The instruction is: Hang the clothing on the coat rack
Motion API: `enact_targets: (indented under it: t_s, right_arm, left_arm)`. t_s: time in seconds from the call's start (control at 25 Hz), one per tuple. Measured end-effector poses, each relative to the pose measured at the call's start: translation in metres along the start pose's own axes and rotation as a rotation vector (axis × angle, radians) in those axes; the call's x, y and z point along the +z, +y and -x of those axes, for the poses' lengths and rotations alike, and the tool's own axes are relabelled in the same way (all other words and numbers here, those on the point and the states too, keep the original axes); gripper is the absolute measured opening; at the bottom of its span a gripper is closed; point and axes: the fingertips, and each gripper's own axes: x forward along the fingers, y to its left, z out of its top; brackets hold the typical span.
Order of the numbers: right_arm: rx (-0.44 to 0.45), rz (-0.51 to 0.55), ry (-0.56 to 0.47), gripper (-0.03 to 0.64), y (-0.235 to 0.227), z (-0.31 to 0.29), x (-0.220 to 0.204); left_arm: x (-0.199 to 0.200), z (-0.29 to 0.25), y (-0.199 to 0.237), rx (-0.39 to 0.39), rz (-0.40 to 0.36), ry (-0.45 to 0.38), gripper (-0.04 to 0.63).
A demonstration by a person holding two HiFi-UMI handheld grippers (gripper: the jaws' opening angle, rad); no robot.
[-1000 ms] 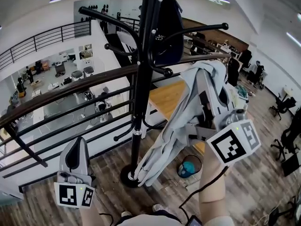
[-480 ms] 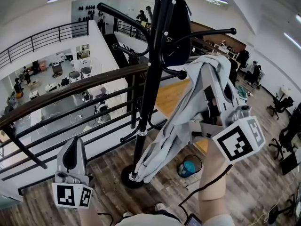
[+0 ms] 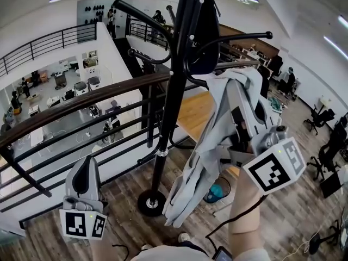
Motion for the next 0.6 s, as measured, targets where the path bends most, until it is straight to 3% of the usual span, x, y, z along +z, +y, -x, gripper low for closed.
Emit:
enact_targets:
  t_s: [0.28, 0.6]
  right_arm:
    - [0.006, 0.110, 0.075, 0.008, 0.017, -0.002, -0.021]
    - [-0.010, 0.129, 0.157, 0.008, 0.032, -0.002, -0.054]
  left_arm:
    - [-0.007, 0.000, 0.008, -0.005, 0.008, 0.000, 0.006]
    - [-0.007, 0.012, 0.015, -0.002, 0.009, 0.004, 0.006]
